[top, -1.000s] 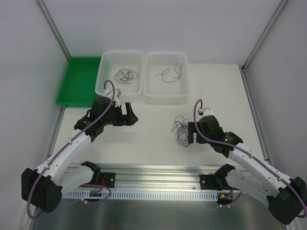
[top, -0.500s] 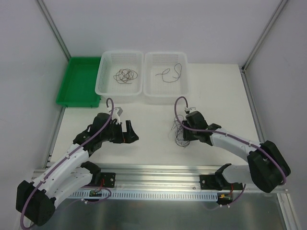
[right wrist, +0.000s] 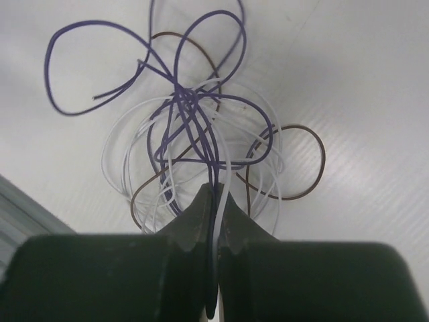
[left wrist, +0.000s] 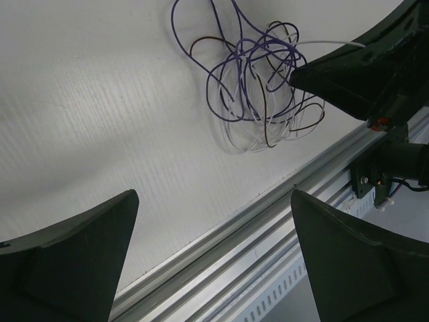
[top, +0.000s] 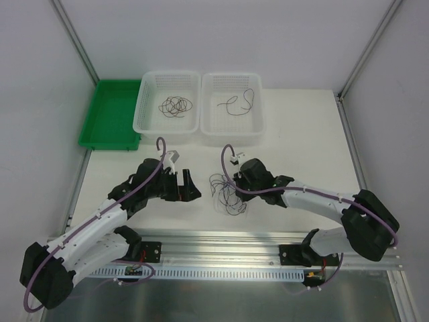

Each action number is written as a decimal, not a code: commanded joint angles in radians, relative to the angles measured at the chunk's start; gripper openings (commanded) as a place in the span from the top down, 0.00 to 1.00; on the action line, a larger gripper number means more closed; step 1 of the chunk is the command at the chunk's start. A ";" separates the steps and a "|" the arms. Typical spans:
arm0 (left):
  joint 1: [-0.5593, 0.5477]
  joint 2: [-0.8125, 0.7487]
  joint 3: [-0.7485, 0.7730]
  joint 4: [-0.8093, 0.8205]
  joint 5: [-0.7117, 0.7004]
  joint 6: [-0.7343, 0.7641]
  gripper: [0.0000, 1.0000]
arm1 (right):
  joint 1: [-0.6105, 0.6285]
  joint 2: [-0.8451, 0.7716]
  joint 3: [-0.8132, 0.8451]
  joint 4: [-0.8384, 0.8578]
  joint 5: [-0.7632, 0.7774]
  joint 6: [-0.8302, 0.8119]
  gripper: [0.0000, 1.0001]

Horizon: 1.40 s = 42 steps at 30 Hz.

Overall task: Untangle the cables
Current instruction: Untie the cable.

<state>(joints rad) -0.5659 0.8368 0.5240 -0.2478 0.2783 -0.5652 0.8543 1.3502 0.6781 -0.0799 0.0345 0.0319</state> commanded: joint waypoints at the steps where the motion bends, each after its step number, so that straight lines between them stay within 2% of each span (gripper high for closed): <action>1: -0.029 0.031 0.001 0.087 -0.024 -0.059 0.01 | 0.043 -0.003 0.047 0.055 -0.077 -0.026 0.99; 6: -0.061 0.100 -0.001 0.153 -0.057 -0.130 0.06 | 0.100 0.015 0.069 0.065 -0.070 -0.058 0.99; 11: -0.110 0.217 0.030 0.189 -0.090 -0.114 0.10 | 0.133 0.046 0.084 0.074 -0.071 -0.058 0.99; 15: -0.134 0.292 0.048 0.194 -0.122 -0.121 0.25 | 0.149 0.053 0.095 0.075 -0.070 -0.058 0.99; 19: -0.157 0.331 0.057 0.194 -0.140 -0.116 0.49 | 0.157 0.055 0.094 0.075 -0.064 -0.058 0.99; 20: -0.163 0.334 0.059 0.193 -0.149 -0.116 0.67 | 0.157 0.055 0.092 0.075 -0.064 -0.058 0.99; 21: -0.163 0.332 0.057 0.193 -0.156 -0.116 0.81 | 0.157 0.055 0.090 0.075 -0.062 -0.058 0.99; 23: -0.166 0.320 0.054 0.191 -0.178 -0.116 1.00 | 0.155 0.056 0.086 0.075 -0.059 -0.058 0.99; 26: -0.164 0.279 0.038 0.190 -0.218 -0.111 1.00 | 0.157 0.049 0.066 0.077 -0.050 -0.055 0.99; 33: -0.146 0.041 -0.036 0.093 -0.482 -0.101 1.00 | 0.147 -0.016 -0.009 -0.014 0.077 -0.008 0.99; 36: -0.100 -0.076 -0.032 0.019 -0.518 -0.094 1.00 | 0.131 -0.063 -0.046 -0.060 0.126 0.037 0.99; 42: 0.095 -0.226 0.073 -0.155 -0.484 -0.036 1.00 | 0.017 -0.183 -0.086 -0.136 0.177 0.089 0.99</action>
<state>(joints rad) -0.5720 0.6624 0.5079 -0.2661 -0.1020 -0.6693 0.9497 1.2312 0.6296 -0.0635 0.0986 0.0731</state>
